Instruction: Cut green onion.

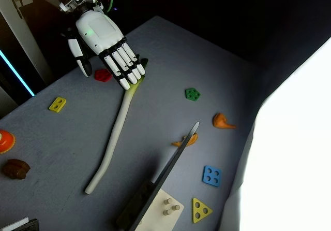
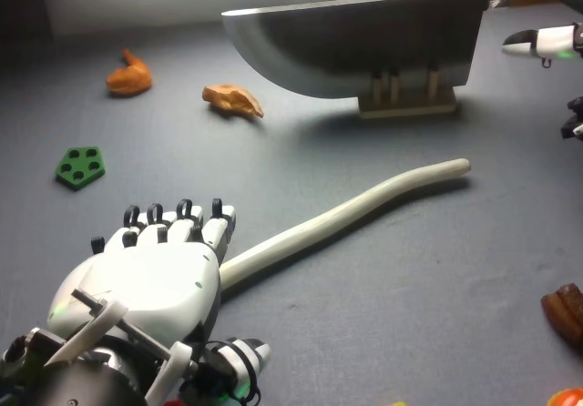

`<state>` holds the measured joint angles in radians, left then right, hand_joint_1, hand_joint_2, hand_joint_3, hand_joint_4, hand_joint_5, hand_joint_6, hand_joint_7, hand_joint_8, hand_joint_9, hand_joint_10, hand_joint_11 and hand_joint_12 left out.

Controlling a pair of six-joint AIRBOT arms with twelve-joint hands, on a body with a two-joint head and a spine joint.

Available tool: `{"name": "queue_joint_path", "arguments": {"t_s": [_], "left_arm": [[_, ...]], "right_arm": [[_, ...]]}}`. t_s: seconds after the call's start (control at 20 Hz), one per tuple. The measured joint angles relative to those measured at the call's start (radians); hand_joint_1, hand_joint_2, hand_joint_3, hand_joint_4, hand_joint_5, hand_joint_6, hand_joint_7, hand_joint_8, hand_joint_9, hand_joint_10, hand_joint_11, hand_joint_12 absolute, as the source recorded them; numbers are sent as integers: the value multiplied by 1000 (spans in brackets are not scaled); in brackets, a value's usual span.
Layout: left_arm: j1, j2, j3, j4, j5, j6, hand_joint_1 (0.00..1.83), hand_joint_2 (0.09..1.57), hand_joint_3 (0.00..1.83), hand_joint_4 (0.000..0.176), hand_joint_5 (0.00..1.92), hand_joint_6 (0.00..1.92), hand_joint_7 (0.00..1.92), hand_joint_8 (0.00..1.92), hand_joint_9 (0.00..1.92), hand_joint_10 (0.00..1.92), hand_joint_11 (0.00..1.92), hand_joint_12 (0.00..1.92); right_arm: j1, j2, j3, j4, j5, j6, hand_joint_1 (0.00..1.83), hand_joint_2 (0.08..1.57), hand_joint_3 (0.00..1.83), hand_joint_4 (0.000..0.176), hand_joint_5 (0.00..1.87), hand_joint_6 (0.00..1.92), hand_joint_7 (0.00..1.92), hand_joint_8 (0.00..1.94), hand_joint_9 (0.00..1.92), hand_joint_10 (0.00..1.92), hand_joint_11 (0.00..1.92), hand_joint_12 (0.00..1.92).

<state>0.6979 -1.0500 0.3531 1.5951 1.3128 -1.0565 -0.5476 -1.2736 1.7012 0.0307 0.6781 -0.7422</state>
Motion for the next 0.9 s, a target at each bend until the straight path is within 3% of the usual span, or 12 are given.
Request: {"name": "queue_joint_path", "arguments": {"t_s": [0.25,0.9], "left_arm": [[8,-8,-6,2,0,3,870,1137,0,43,34,10,38,7,31,9,8,7],[28,-21,12,11,-4,-6,848,1152,0,48,19,8,27,10,0,0,6,3]], "right_arm": [[0,-47,64,5,2,2,1134,996,10,5,0,0,0,0,0,0,0,0],[-9,-99,129,45,-10,-37,1113,984,3,10,0,0,0,0,0,0,0,0]]}}
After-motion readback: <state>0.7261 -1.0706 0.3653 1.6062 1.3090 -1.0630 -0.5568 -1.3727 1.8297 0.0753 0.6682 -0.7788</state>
